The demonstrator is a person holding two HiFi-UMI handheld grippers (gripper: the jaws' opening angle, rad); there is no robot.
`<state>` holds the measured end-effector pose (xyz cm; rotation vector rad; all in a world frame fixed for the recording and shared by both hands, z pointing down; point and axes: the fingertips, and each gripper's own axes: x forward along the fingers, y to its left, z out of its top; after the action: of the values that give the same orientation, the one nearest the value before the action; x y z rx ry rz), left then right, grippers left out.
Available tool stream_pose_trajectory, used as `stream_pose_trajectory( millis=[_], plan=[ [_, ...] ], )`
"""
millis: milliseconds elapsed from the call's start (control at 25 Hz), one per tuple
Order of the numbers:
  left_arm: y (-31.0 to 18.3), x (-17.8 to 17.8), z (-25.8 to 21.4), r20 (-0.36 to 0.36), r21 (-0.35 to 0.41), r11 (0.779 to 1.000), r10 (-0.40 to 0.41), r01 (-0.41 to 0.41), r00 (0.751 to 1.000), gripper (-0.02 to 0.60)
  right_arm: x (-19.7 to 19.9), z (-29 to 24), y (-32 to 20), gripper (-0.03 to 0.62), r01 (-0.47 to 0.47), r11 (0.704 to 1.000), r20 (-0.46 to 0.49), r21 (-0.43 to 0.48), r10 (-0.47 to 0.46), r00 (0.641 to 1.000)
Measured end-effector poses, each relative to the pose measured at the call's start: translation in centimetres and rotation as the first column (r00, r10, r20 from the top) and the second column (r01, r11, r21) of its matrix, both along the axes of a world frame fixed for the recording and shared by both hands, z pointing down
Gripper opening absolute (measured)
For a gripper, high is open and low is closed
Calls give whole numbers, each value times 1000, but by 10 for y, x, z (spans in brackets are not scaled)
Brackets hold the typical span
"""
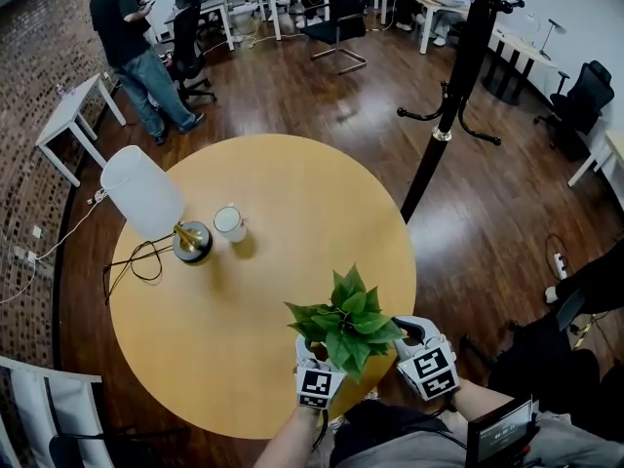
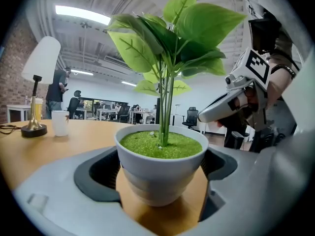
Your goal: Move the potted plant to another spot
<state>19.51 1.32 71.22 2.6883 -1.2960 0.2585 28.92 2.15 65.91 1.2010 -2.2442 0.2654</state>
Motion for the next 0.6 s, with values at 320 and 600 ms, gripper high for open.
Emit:
stream_pose_trajectory(
  millis=[320,600],
  plan=[
    [3,-4,0,0,9,1000,22,-22,1000,508,-6,1,9,8,-6,1000,-14,1,6,1000],
    [13,-10,1,10,-3,999,45,-45,999,514,-10,-6,13,8,-21,1000,-15,19,21,1000]
  ],
)
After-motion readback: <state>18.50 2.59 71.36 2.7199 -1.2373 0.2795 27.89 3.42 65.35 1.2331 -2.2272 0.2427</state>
